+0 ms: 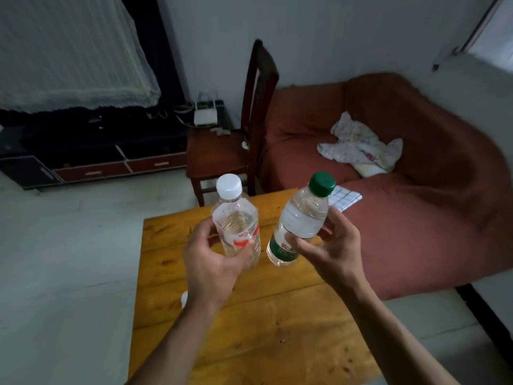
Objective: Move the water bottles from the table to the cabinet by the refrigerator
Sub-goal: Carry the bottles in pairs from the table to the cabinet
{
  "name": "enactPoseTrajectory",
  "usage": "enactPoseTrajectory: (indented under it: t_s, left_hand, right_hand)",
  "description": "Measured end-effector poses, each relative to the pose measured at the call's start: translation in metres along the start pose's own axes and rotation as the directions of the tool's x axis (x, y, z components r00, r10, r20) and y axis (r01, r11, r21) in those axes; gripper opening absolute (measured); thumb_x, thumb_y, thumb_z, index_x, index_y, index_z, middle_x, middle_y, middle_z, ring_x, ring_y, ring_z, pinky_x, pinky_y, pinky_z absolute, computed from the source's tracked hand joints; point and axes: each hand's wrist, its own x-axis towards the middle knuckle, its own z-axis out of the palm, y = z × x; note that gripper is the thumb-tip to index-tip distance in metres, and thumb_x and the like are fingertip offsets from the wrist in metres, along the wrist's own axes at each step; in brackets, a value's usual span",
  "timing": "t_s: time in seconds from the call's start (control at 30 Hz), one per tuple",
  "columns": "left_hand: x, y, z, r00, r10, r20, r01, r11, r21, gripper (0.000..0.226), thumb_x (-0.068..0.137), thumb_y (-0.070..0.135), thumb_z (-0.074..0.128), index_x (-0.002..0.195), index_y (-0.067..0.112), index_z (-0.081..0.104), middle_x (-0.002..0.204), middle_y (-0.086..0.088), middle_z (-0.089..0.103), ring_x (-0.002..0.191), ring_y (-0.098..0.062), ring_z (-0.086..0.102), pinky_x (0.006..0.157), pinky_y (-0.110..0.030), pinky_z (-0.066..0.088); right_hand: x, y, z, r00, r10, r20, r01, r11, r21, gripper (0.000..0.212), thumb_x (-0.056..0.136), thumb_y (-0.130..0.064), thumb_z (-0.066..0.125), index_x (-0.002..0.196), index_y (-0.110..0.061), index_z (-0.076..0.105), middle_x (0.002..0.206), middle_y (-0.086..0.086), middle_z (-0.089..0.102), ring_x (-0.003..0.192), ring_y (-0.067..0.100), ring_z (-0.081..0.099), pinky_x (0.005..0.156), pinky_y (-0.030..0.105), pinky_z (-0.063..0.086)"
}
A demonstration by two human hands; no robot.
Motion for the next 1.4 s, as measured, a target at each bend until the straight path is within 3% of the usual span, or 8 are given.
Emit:
enactPoseTrajectory:
  t_s: [0.13, 0.27, 0.47, 0.57, 0.7, 0.9, 1.23, 1.4]
  left_hand:
    - [0.03, 0.06, -0.029, 0.998, 0.067, 0.0, -0.066, 0.995, -0.071, 0.053, 0.058, 0.06, 0.081, 0.104, 0.056, 0.054, 0.104, 0.038, 0.062, 0.095, 0.01, 0.063, 0.066, -0.007, 0.051]
    - [0.052, 0.105, -0.055, 0.991, 0.137, 0.004, -0.135, 0.983, -0.12, 0.055, 0.059, 0.043, 0.088, 0.105, 0.044, 0.057, 0.095, 0.028, 0.067, 0.089, 0.012, 0.064, 0.064, -0.004, 0.049]
    - [0.069, 0.144, -0.096, 0.975, 0.22, -0.01, -0.218, 0.953, -0.209, 0.052, 0.064, 0.035, 0.089, 0.108, 0.025, 0.064, 0.098, 0.012, 0.071, 0.088, 0.001, 0.068, 0.07, -0.015, 0.056]
    - [0.07, 0.152, -0.111, 0.967, 0.252, -0.03, -0.253, 0.945, -0.209, 0.053, 0.064, 0.036, 0.088, 0.11, 0.021, 0.064, 0.098, 0.011, 0.071, 0.088, -0.002, 0.069, 0.07, -0.019, 0.058]
    - [0.066, 0.155, -0.125, 0.968, 0.25, -0.035, -0.252, 0.954, -0.159, 0.047, 0.063, 0.042, 0.086, 0.102, 0.028, 0.064, 0.092, 0.012, 0.07, 0.084, -0.005, 0.068, 0.07, -0.028, 0.061]
    - [0.053, 0.15, -0.139, 0.977, 0.203, -0.061, -0.208, 0.973, -0.101, 0.048, 0.057, 0.048, 0.086, 0.097, 0.039, 0.062, 0.091, 0.02, 0.071, 0.085, 0.004, 0.069, 0.065, -0.016, 0.057]
    - [0.025, 0.151, -0.128, 0.975, 0.088, -0.203, -0.061, 0.989, 0.135, 0.05, 0.057, 0.039, 0.09, 0.096, 0.038, 0.06, 0.089, 0.021, 0.069, 0.083, 0.013, 0.065, 0.056, -0.007, 0.05]
    - [-0.005, 0.164, -0.114, 0.932, -0.001, -0.362, 0.06, 0.986, 0.154, 0.055, 0.057, 0.037, 0.088, 0.105, 0.03, 0.062, 0.095, 0.016, 0.07, 0.085, 0.004, 0.067, 0.062, -0.01, 0.053]
  right_hand:
    - [0.016, -0.063, -0.013, 0.997, -0.051, -0.052, 0.049, 0.998, -0.03, 0.056, 0.066, -0.035, 0.089, 0.115, -0.019, 0.066, 0.107, -0.006, 0.073, 0.098, 0.014, 0.072, 0.083, 0.043, 0.061]
    - [0.029, -0.118, -0.02, 0.989, -0.117, -0.087, 0.112, 0.992, -0.06, 0.054, 0.065, -0.034, 0.089, 0.111, -0.017, 0.066, 0.104, -0.006, 0.073, 0.095, 0.012, 0.072, 0.081, 0.041, 0.062]
    - [0.033, -0.176, -0.021, 0.966, -0.195, -0.168, 0.186, 0.98, -0.065, 0.043, 0.066, -0.033, 0.088, 0.102, -0.021, 0.066, 0.097, -0.007, 0.073, 0.09, 0.009, 0.072, 0.077, 0.03, 0.062]
    - [0.035, -0.193, -0.02, 0.963, -0.213, -0.168, 0.203, 0.977, -0.072, 0.044, 0.069, -0.034, 0.086, 0.104, -0.017, 0.066, 0.099, -0.004, 0.072, 0.092, 0.012, 0.072, 0.078, 0.035, 0.062]
    - [0.033, -0.208, -0.016, 0.962, -0.244, -0.123, 0.234, 0.968, -0.089, 0.047, 0.067, -0.039, 0.083, 0.104, -0.016, 0.065, 0.098, -0.005, 0.072, 0.089, 0.008, 0.072, 0.073, 0.025, 0.061]
    - [0.037, -0.209, -0.004, 0.966, -0.257, -0.03, 0.253, 0.962, -0.107, 0.043, 0.068, -0.031, 0.086, 0.103, -0.019, 0.064, 0.095, -0.008, 0.071, 0.086, 0.002, 0.071, 0.07, 0.015, 0.057]
    - [0.057, -0.176, -0.008, 0.964, -0.221, 0.149, 0.212, 0.974, 0.075, 0.04, 0.069, -0.031, 0.088, 0.102, -0.023, 0.068, 0.094, -0.006, 0.075, 0.085, 0.011, 0.074, 0.071, 0.036, 0.063]
    - [0.068, -0.169, -0.013, 0.934, -0.215, 0.286, 0.199, 0.977, 0.082, 0.051, 0.059, -0.048, 0.084, 0.102, -0.028, 0.067, 0.093, -0.013, 0.074, 0.089, 0.002, 0.071, 0.076, 0.033, 0.062]
